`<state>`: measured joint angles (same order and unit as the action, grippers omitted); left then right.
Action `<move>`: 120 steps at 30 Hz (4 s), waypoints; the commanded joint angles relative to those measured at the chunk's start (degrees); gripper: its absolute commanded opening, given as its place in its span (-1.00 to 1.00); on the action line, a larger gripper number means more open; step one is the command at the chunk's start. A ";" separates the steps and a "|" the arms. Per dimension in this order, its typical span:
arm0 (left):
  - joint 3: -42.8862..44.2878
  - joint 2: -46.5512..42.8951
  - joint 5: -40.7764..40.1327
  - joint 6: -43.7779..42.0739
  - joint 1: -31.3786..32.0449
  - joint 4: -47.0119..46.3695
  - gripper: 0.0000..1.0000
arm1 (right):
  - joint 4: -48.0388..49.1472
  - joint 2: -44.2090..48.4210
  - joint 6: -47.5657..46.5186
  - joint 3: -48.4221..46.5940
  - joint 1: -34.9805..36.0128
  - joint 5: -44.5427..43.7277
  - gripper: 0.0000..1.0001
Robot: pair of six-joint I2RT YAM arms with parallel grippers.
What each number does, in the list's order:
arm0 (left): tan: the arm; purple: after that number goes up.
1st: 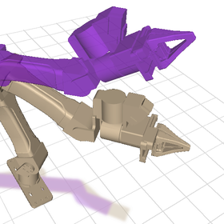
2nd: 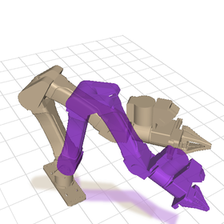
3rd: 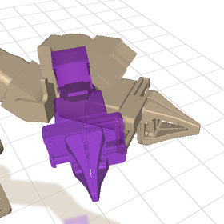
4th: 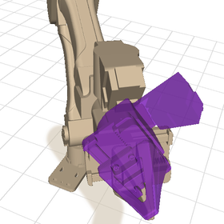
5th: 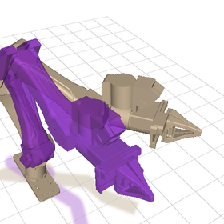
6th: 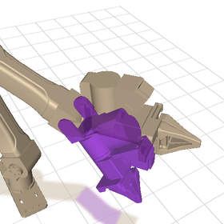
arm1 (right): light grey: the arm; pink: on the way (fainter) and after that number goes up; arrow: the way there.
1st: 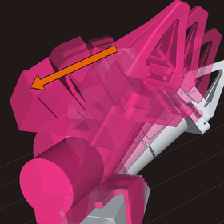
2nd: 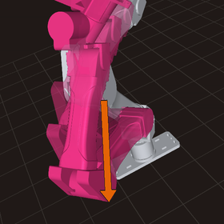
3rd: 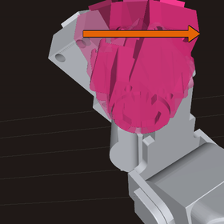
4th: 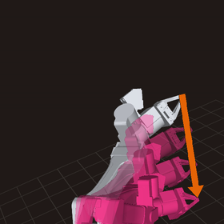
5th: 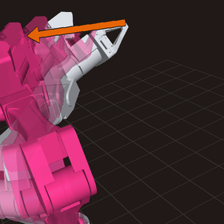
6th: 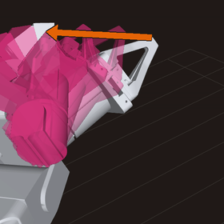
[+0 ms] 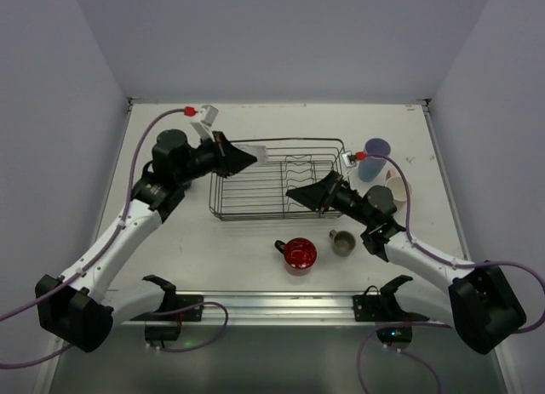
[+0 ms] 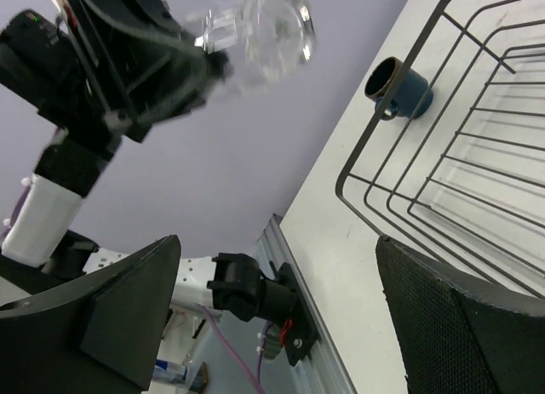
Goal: Unload the cups from the dish rack
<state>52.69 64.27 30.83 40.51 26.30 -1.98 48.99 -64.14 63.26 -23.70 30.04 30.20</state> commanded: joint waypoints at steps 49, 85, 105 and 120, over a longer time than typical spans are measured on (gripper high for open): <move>2.59 9.48 -38.49 -17.75 -20.50 41.09 0.41 | -49.34 20.55 -32.14 -7.75 0.10 -25.26 0.87; -14.45 -33.68 -3.41 -22.58 -11.28 17.97 0.61 | -84.06 -14.60 -32.15 -35.71 4.24 -54.45 0.34; -14.98 -32.81 -4.11 -22.32 -11.01 18.77 0.61 | -78.61 -21.20 -33.47 -35.71 4.32 -55.06 -0.26; -18.49 -25.69 15.39 -1.86 -9.79 -1.16 0.56 | -49.54 16.74 -28.66 -17.10 5.20 -30.05 -0.75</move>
<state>35.66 38.04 38.70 29.65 15.31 7.07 -11.99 -49.89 29.74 -46.06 34.94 -12.45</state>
